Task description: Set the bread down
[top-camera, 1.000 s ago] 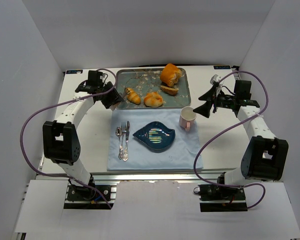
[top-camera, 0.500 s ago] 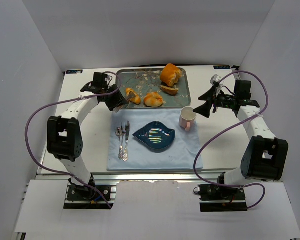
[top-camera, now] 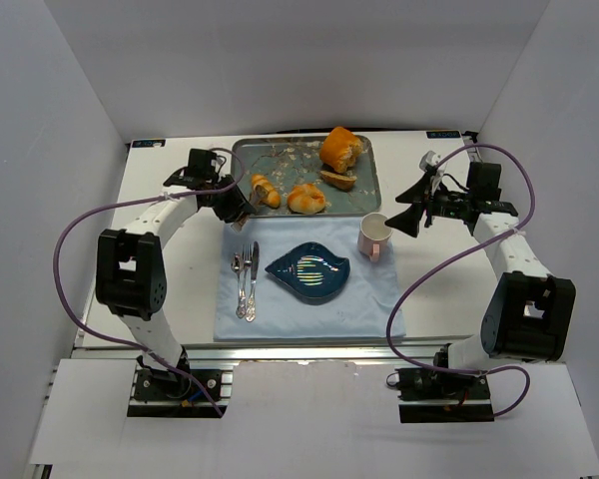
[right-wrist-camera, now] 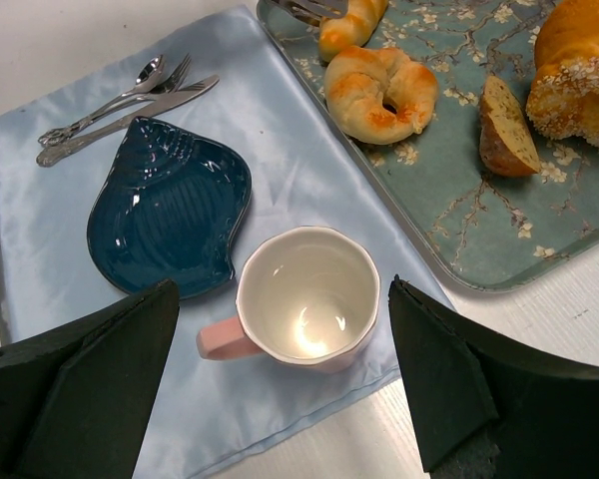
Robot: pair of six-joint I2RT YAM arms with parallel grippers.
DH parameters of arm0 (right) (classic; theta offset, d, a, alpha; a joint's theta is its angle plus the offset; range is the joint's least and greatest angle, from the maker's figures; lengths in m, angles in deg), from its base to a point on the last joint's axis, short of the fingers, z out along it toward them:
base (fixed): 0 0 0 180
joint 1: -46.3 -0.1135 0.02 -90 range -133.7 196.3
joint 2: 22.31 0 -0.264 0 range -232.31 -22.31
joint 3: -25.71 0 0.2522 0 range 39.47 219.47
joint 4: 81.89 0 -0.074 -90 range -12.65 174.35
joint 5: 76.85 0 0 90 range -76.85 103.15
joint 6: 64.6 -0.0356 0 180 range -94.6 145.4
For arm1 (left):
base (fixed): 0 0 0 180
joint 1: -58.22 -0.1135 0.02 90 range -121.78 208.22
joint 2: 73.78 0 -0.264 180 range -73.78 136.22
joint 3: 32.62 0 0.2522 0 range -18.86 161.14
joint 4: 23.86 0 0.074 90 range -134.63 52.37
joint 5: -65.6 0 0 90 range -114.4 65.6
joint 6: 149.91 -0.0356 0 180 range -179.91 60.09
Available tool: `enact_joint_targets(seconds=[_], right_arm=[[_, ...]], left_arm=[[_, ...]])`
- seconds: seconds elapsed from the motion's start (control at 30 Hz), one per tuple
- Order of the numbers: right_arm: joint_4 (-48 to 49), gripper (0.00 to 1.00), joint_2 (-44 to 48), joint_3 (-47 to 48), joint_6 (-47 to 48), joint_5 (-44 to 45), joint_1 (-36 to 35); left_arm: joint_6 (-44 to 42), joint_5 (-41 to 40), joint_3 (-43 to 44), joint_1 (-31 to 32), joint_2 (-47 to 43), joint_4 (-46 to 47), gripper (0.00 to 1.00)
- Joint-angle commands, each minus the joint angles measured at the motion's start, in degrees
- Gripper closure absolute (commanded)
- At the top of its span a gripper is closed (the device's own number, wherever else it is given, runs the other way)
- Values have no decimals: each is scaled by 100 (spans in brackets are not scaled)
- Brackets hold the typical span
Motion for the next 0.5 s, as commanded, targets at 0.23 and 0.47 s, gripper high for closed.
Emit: enact_joint_targets(seconds=[0.23,0.47], right_arm=[[-40,11,203,-11,176,-220,87],[-190,11,106,60,379,-360,105]], left_arm=[[-129,277,-272,29,-925,434,93],[90,576,-992,107,-2383,40,97]])
